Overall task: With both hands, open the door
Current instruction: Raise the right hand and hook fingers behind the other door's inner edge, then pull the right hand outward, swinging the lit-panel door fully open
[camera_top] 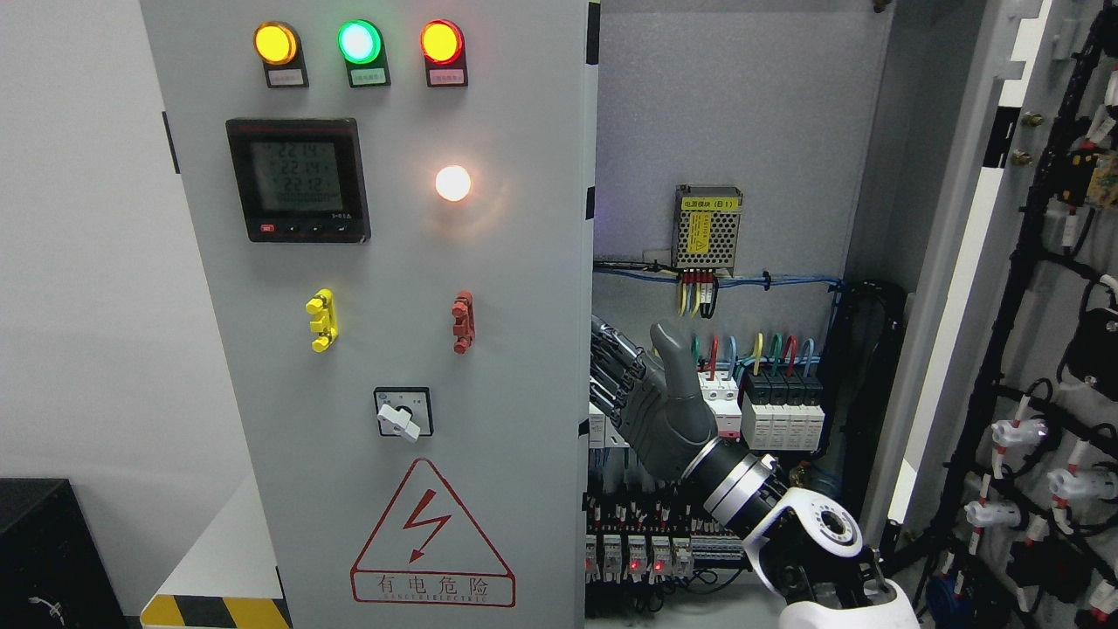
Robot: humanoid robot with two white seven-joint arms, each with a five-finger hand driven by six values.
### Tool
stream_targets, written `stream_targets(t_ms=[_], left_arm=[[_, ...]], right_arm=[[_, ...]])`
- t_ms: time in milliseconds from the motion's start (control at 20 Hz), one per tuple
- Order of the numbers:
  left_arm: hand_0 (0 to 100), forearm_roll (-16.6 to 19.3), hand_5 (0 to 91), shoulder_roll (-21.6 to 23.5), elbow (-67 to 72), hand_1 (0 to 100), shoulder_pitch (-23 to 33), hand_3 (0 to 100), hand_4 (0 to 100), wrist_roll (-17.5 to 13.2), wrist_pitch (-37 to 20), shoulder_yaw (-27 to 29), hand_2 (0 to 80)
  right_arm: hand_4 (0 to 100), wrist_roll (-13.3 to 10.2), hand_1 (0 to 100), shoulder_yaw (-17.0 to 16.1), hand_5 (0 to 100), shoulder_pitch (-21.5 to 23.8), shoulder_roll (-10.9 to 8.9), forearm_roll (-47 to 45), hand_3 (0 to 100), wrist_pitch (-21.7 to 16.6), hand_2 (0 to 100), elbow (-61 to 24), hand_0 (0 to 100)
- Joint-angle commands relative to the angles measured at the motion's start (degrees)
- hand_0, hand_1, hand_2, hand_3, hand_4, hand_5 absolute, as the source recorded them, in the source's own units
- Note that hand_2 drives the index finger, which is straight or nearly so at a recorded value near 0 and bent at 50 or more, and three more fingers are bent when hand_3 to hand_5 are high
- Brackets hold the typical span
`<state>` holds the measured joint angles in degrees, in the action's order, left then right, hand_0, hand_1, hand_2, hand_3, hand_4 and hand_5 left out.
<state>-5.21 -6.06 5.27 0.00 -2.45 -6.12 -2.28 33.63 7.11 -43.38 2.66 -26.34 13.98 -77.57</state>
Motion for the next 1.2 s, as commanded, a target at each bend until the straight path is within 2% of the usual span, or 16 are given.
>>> stream_targets(t_ms=[0,150,401,501,852,1052,1152], left_arm=[[0,0.0,0.0,0.0,0.0,0,-1.1,0,0,0.0,0.0,0.0,0.0],[0,0.0,0.0,0.0,0.0,0,-1.1,0,0,0.0,0.0,0.0,0.0],[0,0.0,0.0,0.0,0.0,0,-1.1,0,0,0.0,0.0,0.0,0.0],[0,0.0,0.0,0.0,0.0,0,-1.1,0,0,0.0,0.0,0.0,0.0],[0,-0.1,0.0,0.0,0.0,0,-1.1,0,0,0.0,0.0,0.0,0.0],[0,-0.1,0.0,0.0,0.0,0,-1.1,0,0,0.0,0.0,0.0,0.0],[0,-0.1,0.0,0.0,0.0,0,-1.1,0,0,0.0,0.1,0.0,0.0]], right_arm=[[0,2.6,0,-0.2,0,-0.4,-0.02,0.0,0,0.2,0,1.6,0],[0,4.8,0,-1.1,0,-1.2,0.07,0.0,0,0.3,0,1.9,0],[0,5.6,0,-1.1,0,-1.2,0.07,0.0,0,0.2,0,1.9,0],[0,7.1,0,-1.1,0,-1.3,0.07,0.1,0,0.2,0,2.0,0],[0,7.0,0,-1.7,0,-0.4,0.15,0.1,0,0.2,0,0.1,0],[0,7.4,0,-0.2,0,1.8,-0.02,-0.3,0,0.1,0,-2.9,0],[0,7.4,0,2.8,0,3.0,-0.02,-1.3,0,0.1,0,-4.8,0]])
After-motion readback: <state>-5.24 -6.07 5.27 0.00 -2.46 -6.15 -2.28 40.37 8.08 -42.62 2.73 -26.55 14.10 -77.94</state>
